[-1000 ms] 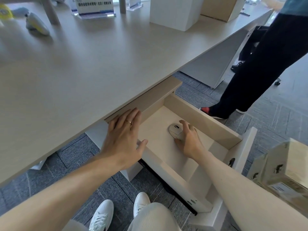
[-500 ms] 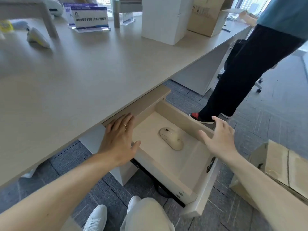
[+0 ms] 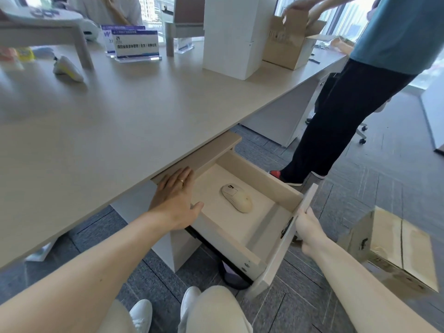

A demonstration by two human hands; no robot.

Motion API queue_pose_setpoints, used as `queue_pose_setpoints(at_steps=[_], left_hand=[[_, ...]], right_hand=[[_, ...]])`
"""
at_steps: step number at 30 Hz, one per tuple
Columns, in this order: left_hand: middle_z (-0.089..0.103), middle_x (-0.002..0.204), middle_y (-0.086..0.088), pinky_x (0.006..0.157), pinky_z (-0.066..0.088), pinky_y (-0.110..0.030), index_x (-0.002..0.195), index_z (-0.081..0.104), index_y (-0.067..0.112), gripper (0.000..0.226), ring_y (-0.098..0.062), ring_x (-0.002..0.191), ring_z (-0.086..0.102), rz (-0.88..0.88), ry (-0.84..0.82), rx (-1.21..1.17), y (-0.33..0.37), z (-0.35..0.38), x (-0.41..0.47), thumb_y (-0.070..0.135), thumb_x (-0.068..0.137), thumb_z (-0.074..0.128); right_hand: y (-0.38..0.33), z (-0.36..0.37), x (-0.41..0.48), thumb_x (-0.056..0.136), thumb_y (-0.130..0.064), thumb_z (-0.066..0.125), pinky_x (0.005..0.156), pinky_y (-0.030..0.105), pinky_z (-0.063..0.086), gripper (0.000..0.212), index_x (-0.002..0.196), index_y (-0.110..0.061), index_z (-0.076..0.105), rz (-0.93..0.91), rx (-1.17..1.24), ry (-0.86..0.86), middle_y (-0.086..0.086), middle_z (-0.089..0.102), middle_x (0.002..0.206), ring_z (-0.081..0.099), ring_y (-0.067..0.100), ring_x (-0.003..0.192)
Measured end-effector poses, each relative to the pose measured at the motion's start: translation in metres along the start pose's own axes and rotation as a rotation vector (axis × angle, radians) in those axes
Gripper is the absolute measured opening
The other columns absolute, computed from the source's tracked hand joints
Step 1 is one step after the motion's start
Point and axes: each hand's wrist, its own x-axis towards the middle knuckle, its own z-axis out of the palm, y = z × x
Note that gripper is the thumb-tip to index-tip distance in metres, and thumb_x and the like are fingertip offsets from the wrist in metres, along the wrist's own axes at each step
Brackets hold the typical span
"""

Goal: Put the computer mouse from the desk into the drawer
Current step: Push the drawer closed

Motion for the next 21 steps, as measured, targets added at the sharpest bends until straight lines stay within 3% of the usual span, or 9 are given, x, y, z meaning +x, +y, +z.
queue_pose_setpoints(at_steps=[2, 5, 7, 13, 18, 21], left_hand=[[-0.004, 0.171, -0.001, 0.122, -0.007, -0.035, 0.16, -0.002, 0.014, 0.088, -0.016, 0.156, -0.006, 0.004, 0.023, -0.005, 0.0, 0.002, 0.0, 0.054, 0.094, 0.041], [-0.004, 0.171, 0.0, 0.122, -0.008, -0.035, 0.16, -0.002, 0.015, 0.087, -0.014, 0.155, -0.006, 0.005, 0.045, -0.009, -0.002, 0.004, 0.001, 0.055, 0.095, 0.039], [-0.004, 0.171, 0.002, 0.122, -0.009, -0.034, 0.161, -0.001, 0.016, 0.085, -0.013, 0.155, -0.006, 0.002, 0.053, -0.024, -0.003, 0.005, 0.001, 0.057, 0.096, 0.035], [0.0, 0.171, 0.003, 0.124, -0.007, -0.036, 0.161, 0.002, 0.018, 0.082, -0.012, 0.155, -0.005, 0.007, 0.094, -0.072, -0.005, 0.009, 0.002, 0.062, 0.095, 0.027], [0.001, 0.171, 0.005, 0.124, -0.007, -0.034, 0.161, 0.004, 0.02, 0.08, -0.008, 0.155, -0.005, 0.022, 0.11, -0.114, -0.012, 0.012, 0.004, 0.061, 0.096, 0.023], [0.004, 0.171, 0.006, 0.124, -0.003, -0.035, 0.161, 0.007, 0.021, 0.078, -0.007, 0.155, -0.003, 0.033, 0.122, -0.121, -0.014, 0.012, 0.004, 0.061, 0.096, 0.022]], right_hand=[[-0.004, 0.012, 0.003, 0.106, -0.035, 0.025, 0.074, 0.039, 0.05, 0.048, 0.154, -0.031, 0.028, 0.011, -0.003, -0.013, 0.002, 0.054, 0.13, 0.057, 0.022, 0.096], [-0.009, 0.033, 0.014, 0.102, -0.041, 0.025, 0.099, 0.059, 0.048, 0.053, 0.154, -0.037, 0.021, 0.028, -0.002, -0.049, 0.005, 0.049, 0.144, 0.053, 0.032, 0.121], [-0.016, 0.049, 0.015, 0.103, -0.038, 0.025, 0.102, 0.062, 0.044, 0.05, 0.153, -0.033, 0.025, 0.021, 0.017, -0.063, 0.006, 0.05, 0.14, 0.052, 0.034, 0.123], [-0.035, 0.101, 0.027, 0.1, -0.042, 0.025, 0.084, 0.048, 0.055, 0.05, 0.15, -0.033, 0.029, -0.021, -0.01, -0.057, 0.008, 0.056, 0.135, 0.057, 0.033, 0.115], [-0.056, 0.141, 0.027, 0.102, -0.044, 0.026, 0.078, 0.061, 0.057, 0.047, 0.148, -0.043, 0.027, 0.029, 0.042, -0.127, 0.008, 0.053, 0.137, 0.055, 0.035, 0.114], [-0.067, 0.162, 0.024, 0.103, -0.043, 0.027, 0.08, 0.064, 0.056, 0.049, 0.152, -0.044, 0.022, 0.038, 0.053, -0.147, 0.003, 0.043, 0.15, 0.048, 0.037, 0.127]])
